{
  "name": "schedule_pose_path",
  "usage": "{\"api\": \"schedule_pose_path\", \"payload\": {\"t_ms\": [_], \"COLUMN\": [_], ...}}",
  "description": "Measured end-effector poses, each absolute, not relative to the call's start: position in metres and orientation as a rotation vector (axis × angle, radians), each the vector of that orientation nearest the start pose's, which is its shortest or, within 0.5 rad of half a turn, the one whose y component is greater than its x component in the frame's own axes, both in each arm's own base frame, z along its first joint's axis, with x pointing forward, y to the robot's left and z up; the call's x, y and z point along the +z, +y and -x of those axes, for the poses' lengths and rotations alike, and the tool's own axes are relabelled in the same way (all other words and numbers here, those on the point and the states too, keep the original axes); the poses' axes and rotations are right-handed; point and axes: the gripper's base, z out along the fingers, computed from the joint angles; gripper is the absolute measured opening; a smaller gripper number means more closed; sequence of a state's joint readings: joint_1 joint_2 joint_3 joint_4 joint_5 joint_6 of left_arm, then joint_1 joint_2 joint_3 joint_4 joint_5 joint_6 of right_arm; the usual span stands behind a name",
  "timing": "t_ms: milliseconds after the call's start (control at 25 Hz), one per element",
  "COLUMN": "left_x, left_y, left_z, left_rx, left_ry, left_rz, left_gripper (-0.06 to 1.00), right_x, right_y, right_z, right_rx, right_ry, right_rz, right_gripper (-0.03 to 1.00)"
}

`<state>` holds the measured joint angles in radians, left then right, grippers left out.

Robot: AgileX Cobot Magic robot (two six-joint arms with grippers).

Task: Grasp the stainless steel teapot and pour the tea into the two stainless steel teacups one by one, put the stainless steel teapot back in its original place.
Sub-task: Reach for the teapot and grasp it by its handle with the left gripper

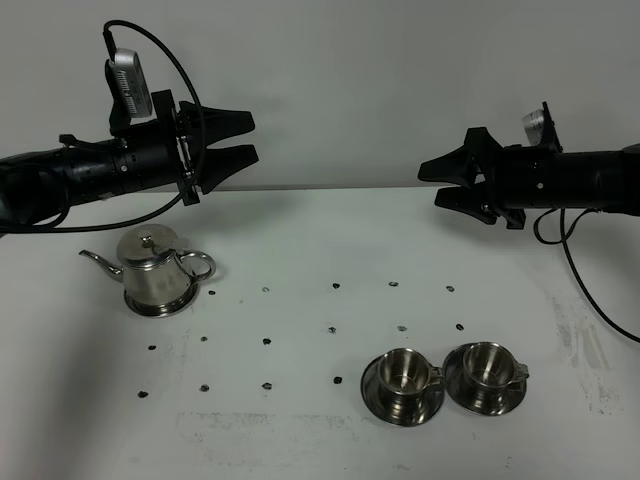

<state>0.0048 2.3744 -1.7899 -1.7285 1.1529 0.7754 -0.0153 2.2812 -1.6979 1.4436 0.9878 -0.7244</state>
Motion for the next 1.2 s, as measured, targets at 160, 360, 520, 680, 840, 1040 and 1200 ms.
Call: {"api": "schedule_pose_path", "payload": {"t_ms": [160,360,520,680,840,1040,1200], "left_x": [0.185,0.184,0.184,0.196,0.23,0.281,0.32], "left_y": [-0.08,-0.08,-0.079,-0.079,-0.081,-0.08,-0.076], "left_z": [-0.5,-0.5,-0.501,-0.506,-0.514,-0.522,-0.521], "left_rx": [-1.758,-1.751,-1.722,-1.663,-1.603,-1.406,-1.208], "left_ry": [1.995,1.998,1.995,1.952,1.904,1.936,1.957], "left_rz": [0.185,0.192,0.171,0.062,-0.076,-0.246,-0.34], "left_gripper": [0.57,0.57,0.57,0.57,0.57,0.56,0.52], "right_x": [0.18,0.18,0.179,0.184,0.209,0.256,0.29], "right_y": [0.068,0.068,0.068,0.067,0.065,0.054,0.04], "right_z": [-0.485,-0.485,-0.485,-0.488,-0.498,-0.511,-0.513], "right_rx": [1.417,1.417,1.407,1.364,1.236,0.937,0.623], "right_ry": [2.253,2.253,2.251,2.238,2.242,2.312,2.383], "right_rz": [-0.159,-0.16,-0.151,-0.085,0.072,0.195,0.236], "right_gripper": [0.52,0.52,0.52,0.52,0.53,0.51,0.51]}}
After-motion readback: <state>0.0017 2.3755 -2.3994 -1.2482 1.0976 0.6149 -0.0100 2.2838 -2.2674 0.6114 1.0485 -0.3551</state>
